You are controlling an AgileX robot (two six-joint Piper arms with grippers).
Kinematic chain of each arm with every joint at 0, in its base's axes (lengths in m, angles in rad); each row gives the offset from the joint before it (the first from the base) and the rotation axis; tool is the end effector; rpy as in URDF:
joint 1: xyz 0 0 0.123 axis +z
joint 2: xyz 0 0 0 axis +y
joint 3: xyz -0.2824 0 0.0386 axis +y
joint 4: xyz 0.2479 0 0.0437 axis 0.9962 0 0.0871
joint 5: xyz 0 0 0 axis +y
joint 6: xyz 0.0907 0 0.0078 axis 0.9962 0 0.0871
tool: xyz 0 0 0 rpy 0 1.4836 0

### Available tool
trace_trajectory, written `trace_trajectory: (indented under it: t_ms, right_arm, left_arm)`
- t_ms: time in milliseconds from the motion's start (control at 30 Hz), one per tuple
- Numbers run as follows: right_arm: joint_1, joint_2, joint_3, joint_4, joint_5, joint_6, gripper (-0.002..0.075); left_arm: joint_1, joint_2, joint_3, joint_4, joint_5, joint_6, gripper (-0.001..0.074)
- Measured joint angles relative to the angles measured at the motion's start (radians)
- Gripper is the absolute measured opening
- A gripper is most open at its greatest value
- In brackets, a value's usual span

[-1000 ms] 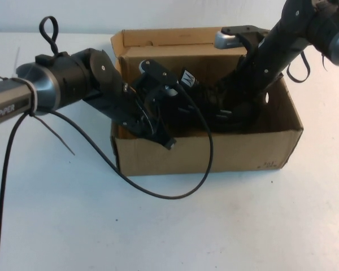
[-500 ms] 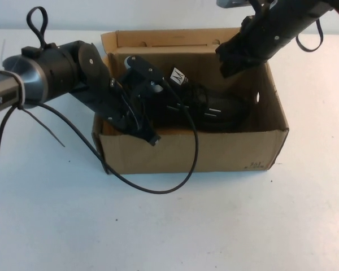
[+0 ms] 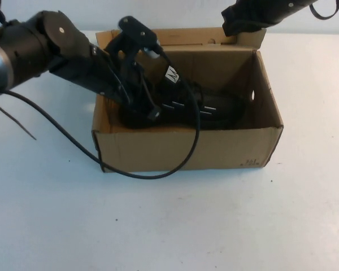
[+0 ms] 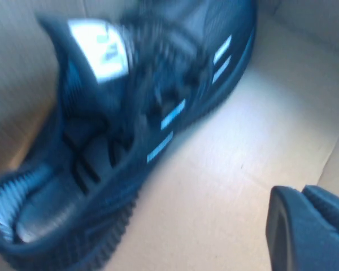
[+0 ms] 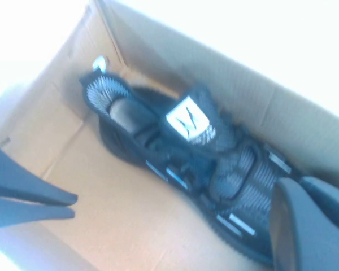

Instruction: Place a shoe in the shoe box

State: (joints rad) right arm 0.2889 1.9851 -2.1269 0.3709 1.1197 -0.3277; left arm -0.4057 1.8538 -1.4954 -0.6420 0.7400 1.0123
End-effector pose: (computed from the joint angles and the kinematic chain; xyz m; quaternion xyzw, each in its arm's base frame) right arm 0.4173 0.1550 0.3788 -0.2617 0.8891 0.1769 0.3313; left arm 0.3667 -0.1976 0.2719 0.4684 0.7998 -0.1783 0.3304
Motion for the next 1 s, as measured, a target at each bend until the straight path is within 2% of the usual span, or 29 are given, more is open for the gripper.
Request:
trace_trajectory:
  t_ms: [167, 300, 567, 633, 833, 1000]
  right_arm:
    - [0.0, -0.067, 0.0, 0.008, -0.024, -0.048, -0.0016]
    - [0.0, -0.141, 0.0, 0.011, 0.001, -0.109, -0.0017]
    - [0.0, -0.324, 0.0, 0.021, 0.048, -0.072, -0.0017]
    - [0.0, -0.377, 0.0, 0.027, 0.06, -0.05, -0.0016]
    - [0.0, -0.502, 0.001, 0.037, 0.132, -0.006, -0.0016]
    - [0.0, -0.639, 0.104, 0.037, 0.124, 0.023, -0.0016]
  left_arm:
    - [0.0, -0.115, 0.0, -0.002, 0.015, 0.005, -0.0002]
    - [0.0, -0.236, 0.001, -0.002, 0.09, 0.005, -0.0002]
    - [0.0, -0.507, 0.001, 0.039, 0.439, -0.157, -0.0002]
    - [0.0, -0.553, 0.01, 0.052, 0.479, -0.211, -0.0002]
    - [0.0, -0.732, 0.172, 0.065, 0.501, -0.283, -0.0002]
    - [0.0, -0.893, 0.403, 0.046, 0.505, -0.3, -0.0002]
